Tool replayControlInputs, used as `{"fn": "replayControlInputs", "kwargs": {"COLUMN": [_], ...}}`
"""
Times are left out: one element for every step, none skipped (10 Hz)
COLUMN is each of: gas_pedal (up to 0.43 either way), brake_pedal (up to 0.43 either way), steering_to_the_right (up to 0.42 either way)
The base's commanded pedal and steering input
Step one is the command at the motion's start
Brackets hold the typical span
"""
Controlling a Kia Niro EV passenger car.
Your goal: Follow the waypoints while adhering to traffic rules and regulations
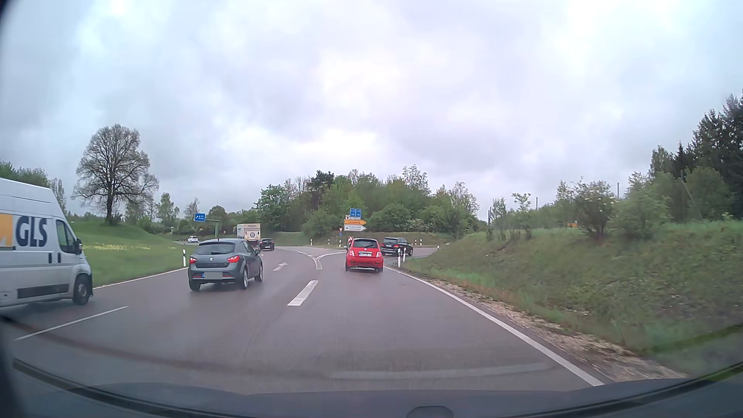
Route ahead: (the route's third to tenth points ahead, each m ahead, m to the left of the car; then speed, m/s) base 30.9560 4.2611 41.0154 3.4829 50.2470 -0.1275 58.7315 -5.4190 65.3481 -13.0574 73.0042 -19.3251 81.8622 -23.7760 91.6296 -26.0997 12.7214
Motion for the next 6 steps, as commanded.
{"fn": "replayControlInputs", "kwargs": {"gas_pedal": [0.13, 0.13, 0.13, 0.13, 0.118, 0.118], "brake_pedal": [0.0, 0.0, 0.0, 0.0, 0.0, 0.0], "steering_to_the_right": [-0.037, -0.037, -0.036, -0.035, -0.034, -0.034]}}
